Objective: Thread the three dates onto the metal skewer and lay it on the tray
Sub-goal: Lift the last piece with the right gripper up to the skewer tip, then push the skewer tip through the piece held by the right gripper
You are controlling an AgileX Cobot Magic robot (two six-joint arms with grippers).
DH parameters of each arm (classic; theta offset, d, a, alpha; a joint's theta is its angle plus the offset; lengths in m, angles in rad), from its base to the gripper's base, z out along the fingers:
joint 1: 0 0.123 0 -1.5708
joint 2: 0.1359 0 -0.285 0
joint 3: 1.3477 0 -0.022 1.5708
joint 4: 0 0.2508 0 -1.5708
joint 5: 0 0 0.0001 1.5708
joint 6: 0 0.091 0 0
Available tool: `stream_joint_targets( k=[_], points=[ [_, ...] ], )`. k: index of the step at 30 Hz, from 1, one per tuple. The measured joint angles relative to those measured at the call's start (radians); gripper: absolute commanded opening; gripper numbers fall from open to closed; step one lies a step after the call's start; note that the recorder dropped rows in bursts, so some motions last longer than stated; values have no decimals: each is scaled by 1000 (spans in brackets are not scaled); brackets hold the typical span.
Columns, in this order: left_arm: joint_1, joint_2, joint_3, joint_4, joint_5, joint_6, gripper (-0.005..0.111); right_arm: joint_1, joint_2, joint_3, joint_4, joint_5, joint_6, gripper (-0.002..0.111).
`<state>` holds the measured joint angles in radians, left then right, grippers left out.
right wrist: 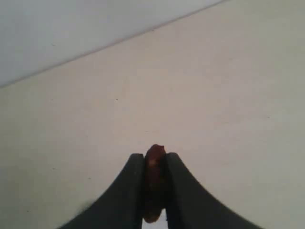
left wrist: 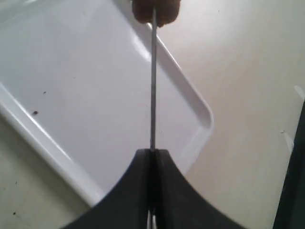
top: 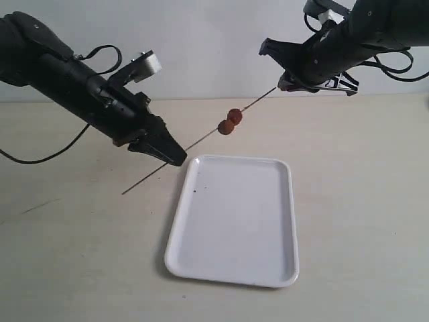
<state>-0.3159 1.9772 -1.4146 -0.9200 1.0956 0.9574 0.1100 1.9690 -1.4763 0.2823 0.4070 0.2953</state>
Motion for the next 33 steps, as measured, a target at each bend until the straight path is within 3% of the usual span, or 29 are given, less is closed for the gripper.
stream_joint_targets(
  k=[11, 33],
  points=[
    [-32, 2, 0, -7, -144, -71, 0, 0, -7, 0, 102, -69, -55, 12],
    [-32, 9, 0, -79, -145, -54, 0, 0, -53, 0, 182, -77, -83, 12]
  ],
)
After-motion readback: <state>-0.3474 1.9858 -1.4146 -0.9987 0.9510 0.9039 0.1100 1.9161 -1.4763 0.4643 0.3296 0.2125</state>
